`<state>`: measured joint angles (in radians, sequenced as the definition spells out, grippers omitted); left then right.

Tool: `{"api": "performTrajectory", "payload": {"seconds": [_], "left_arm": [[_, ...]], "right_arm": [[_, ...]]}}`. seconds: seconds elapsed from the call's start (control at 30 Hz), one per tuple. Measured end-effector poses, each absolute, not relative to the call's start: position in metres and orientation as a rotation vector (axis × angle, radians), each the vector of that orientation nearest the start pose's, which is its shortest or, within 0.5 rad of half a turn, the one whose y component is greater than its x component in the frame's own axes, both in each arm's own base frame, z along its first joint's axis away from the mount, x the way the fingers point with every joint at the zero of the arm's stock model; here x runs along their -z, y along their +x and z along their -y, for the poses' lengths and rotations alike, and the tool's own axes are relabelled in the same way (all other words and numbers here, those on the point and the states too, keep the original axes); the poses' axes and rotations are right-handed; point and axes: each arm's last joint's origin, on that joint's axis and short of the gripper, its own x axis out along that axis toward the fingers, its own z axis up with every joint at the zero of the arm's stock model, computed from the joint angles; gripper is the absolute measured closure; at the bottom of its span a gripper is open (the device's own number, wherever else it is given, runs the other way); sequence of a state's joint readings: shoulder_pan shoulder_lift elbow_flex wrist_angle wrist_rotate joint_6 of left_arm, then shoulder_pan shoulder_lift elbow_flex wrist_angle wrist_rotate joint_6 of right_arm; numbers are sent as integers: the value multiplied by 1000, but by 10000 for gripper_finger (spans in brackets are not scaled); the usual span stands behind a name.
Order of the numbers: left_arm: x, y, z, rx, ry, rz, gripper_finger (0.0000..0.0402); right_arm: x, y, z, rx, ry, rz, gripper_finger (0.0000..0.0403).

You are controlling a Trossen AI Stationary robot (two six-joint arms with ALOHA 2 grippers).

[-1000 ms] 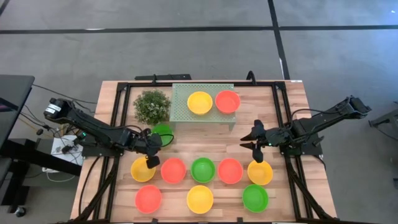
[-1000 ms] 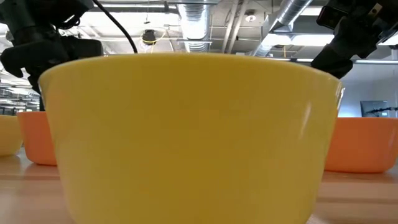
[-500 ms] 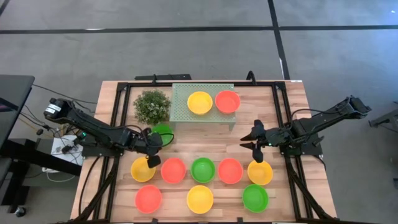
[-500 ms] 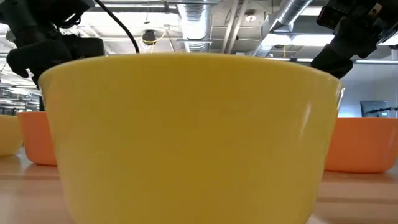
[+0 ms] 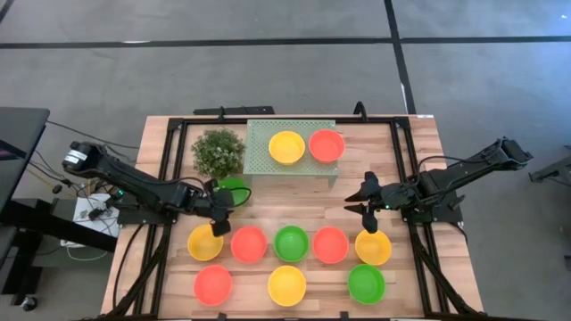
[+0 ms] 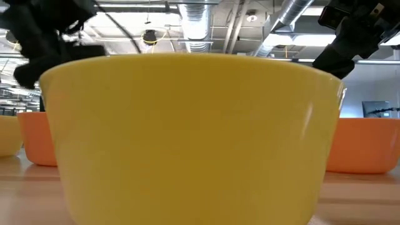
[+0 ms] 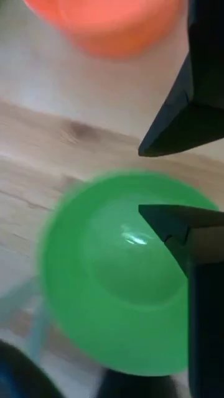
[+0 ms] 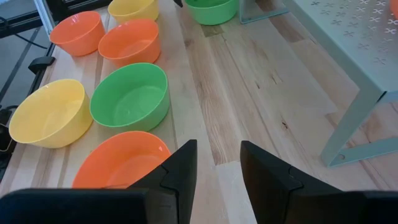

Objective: Pick & Place Mini bowls
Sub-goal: Put the green bowl on the shelf

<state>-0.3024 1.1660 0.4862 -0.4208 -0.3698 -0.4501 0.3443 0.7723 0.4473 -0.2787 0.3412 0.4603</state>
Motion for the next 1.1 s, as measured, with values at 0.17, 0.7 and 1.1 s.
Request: {"api": "performTrajectory", "payload": {"seconds": [0.17, 0.7, 1.1], "left_arm": [[-142, 174, 41, -279, -58, -1042, 265], [-225, 221, 76, -50, 146, -648, 394], [-318, 236, 74, -89, 393, -622, 394]], "right_arm": [[-212, 154, -45, 127, 245, -555, 285], [-212, 154, -45, 127, 245, -554, 285], [-213, 155, -45, 126, 247, -551, 285]]}}
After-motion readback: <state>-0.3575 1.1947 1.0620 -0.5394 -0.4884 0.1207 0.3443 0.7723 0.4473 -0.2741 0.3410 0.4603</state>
